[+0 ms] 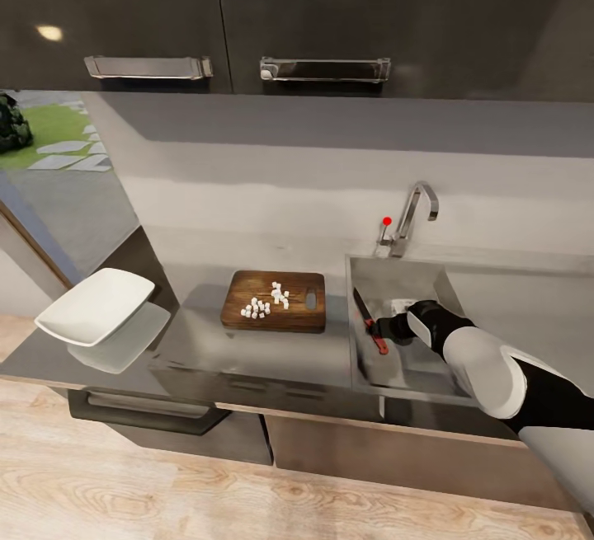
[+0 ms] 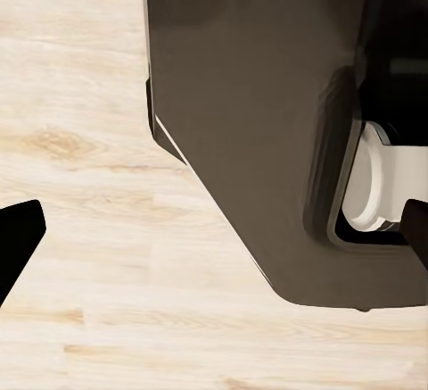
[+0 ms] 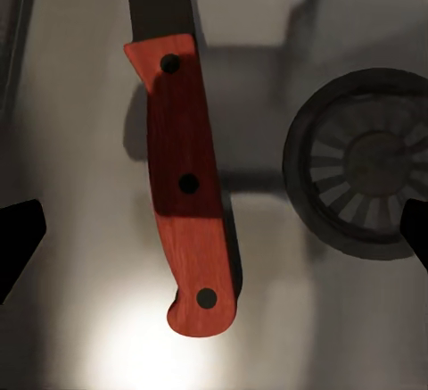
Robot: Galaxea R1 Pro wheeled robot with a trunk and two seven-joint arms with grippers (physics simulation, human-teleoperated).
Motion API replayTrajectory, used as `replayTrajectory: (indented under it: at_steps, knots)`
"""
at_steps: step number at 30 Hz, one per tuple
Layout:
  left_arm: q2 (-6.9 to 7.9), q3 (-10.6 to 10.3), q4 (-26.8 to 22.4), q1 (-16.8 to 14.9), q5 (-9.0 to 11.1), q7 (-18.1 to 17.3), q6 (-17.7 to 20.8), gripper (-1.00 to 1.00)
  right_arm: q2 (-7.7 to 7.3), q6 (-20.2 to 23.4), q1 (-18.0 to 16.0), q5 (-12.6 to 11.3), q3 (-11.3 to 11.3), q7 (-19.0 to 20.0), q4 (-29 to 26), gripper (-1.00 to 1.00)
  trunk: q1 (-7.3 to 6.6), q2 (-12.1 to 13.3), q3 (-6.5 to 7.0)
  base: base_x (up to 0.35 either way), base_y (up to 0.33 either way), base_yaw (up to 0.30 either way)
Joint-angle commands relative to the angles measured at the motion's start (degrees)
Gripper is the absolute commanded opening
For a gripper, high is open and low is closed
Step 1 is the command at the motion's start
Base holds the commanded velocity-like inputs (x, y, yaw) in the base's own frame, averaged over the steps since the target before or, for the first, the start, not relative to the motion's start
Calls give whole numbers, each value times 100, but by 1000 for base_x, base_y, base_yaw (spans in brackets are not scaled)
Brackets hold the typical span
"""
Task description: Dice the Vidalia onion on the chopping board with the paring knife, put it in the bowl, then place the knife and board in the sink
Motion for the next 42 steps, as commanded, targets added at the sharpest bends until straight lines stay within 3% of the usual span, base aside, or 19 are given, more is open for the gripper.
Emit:
replayTrajectory:
  at_steps: [1, 42]
  knots:
    - [-2, -43, 26, -10, 59, -33, -40, 100, 2, 29, -2, 61, -34, 36, -11, 100, 3, -10, -10, 0, 0, 0]
    - [-2, -43, 28, -10, 59, -33, -40, 100, 16, 29, -2, 61, -34, 36, -11, 100, 3, -10, 336, 0, 0, 0]
